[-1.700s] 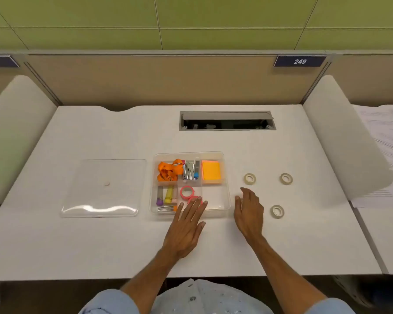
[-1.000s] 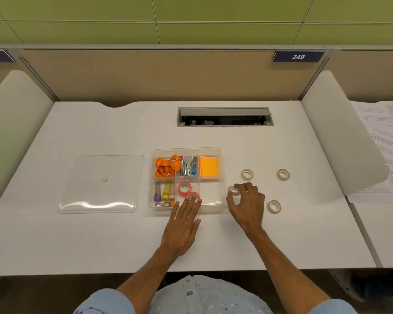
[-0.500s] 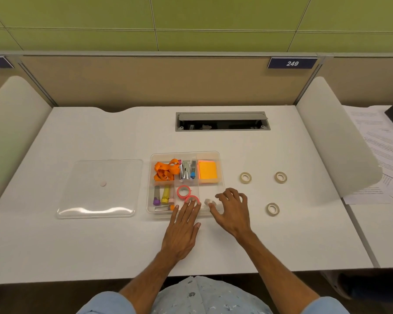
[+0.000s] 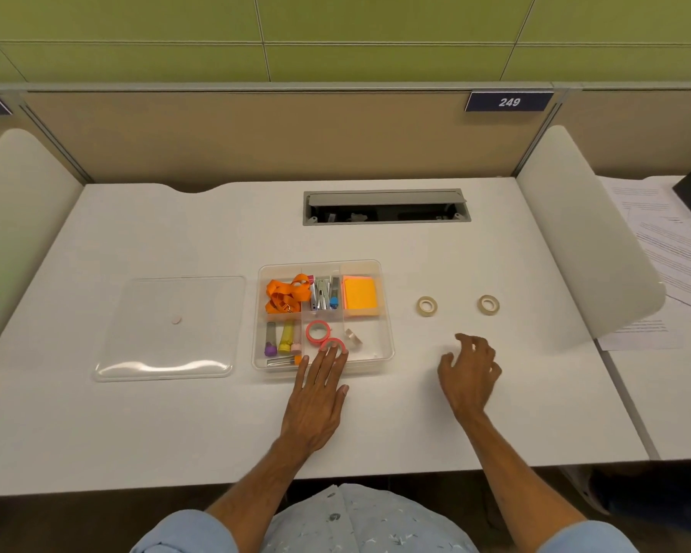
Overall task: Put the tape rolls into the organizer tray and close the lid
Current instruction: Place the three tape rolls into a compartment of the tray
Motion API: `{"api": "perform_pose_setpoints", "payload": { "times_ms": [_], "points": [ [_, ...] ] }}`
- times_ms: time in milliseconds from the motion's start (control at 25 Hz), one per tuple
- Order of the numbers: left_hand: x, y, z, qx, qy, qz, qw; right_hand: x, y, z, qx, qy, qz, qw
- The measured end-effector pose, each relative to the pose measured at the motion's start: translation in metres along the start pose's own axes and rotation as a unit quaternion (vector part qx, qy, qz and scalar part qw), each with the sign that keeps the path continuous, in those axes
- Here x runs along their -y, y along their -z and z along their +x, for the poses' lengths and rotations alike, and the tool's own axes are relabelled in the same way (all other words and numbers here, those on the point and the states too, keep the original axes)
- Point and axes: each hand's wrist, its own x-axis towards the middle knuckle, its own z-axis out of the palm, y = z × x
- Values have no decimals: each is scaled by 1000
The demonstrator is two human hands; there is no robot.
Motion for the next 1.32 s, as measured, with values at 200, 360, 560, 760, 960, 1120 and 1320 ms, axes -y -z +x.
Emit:
{"api": "perform_pose_setpoints", "payload": {
  "times_ms": [200,360,560,760,960,1120,1320],
  "points": [
    [-1,0,0,-4,-1,6,1000,-25,-1,-8,67,-76,-4,995],
    [0,0,0,-9,-6,7,1000,-21,-1,-9,64,-70,-14,995],
    [2,0,0,-7,-11,-3,1000,-5,0,-2,61,-50,-28,997],
    [4,-3,0,-9,-11,-4,1000,31,4,2,42,94,83,991],
    [3,-2,0,-16,-13,-1,1000,71,4,0,108,247,97,958],
    [4,-4,0,-18,-10,-9,1000,85,-9,-6,124,290,50,948],
    [5,-6,1,-11,-7,-11,1000,88,-13,-6,124,294,50,946]
  ]
}}
